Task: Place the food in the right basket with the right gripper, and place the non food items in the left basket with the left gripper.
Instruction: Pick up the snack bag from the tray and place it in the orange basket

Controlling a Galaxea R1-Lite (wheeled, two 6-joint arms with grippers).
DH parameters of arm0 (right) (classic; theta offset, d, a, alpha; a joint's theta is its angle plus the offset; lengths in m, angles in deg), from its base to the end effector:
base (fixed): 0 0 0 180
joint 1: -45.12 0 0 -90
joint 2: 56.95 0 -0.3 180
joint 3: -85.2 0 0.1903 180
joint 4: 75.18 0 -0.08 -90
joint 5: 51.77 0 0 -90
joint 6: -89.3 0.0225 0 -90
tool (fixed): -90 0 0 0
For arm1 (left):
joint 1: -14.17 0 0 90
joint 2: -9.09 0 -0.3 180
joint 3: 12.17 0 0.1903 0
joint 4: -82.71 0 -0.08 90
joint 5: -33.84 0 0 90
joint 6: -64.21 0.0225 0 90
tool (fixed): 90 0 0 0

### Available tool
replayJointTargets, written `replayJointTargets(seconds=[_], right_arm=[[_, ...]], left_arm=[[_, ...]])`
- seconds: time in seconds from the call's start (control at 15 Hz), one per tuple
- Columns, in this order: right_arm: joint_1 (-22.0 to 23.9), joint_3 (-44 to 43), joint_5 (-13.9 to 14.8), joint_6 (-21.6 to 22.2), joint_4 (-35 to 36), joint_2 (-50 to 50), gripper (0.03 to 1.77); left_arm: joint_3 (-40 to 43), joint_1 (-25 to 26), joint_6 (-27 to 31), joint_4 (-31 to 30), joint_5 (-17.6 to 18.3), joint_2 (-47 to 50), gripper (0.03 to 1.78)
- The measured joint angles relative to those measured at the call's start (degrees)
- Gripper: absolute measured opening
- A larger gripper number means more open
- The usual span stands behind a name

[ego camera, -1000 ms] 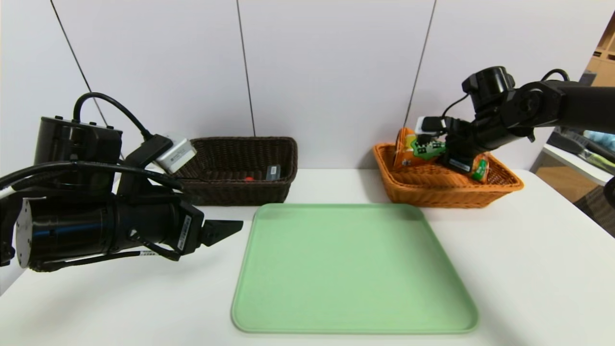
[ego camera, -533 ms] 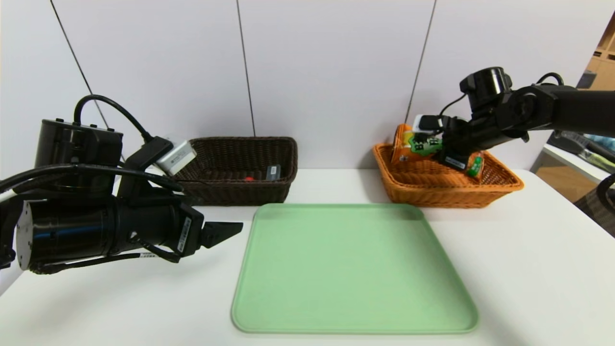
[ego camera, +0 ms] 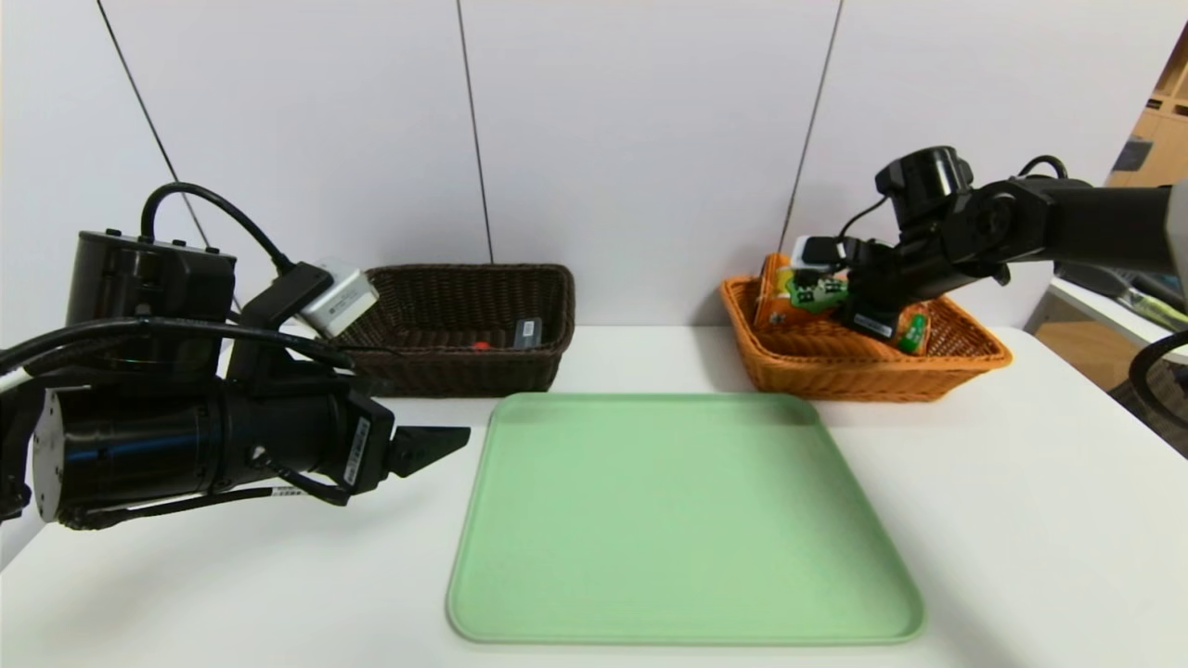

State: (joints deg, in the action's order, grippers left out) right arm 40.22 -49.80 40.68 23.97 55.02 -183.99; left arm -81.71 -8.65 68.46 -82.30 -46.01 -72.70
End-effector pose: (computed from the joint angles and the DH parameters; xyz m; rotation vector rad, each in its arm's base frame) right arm 0.4440 0.0371 0.1975 -1.1334 0.6264 0.4530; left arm 0.2141 -0.0944 0.2098 0.1239 0.4580 -0.5821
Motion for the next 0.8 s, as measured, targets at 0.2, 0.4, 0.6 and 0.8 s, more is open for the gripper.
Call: replayJointTargets(seconds=[0.2,0.4,0.6,0.8], right_arm=[[0.0,0.0,0.1,0.3,0.2,-0.1,0.39],[0.0,0.0,0.1,0.2,0.1,0.0,0.39],[0.0,0.0,0.1,0.4,0.0,0.0,0.39],[0.1,0.0,0.1,0.5,0.1,0.0,0.63]], left_arm=[[-0.1,0.0,0.0,-0.2,0.0,0.0,1.69],[-0.1,0.0,0.0,-0.2,0.0,0.0,1.69],[-0.1,0.0,0.0,-0.2,0.0,0.0,1.69],[0.0,0.0,0.0,-0.2,0.0,0.1,1.69]])
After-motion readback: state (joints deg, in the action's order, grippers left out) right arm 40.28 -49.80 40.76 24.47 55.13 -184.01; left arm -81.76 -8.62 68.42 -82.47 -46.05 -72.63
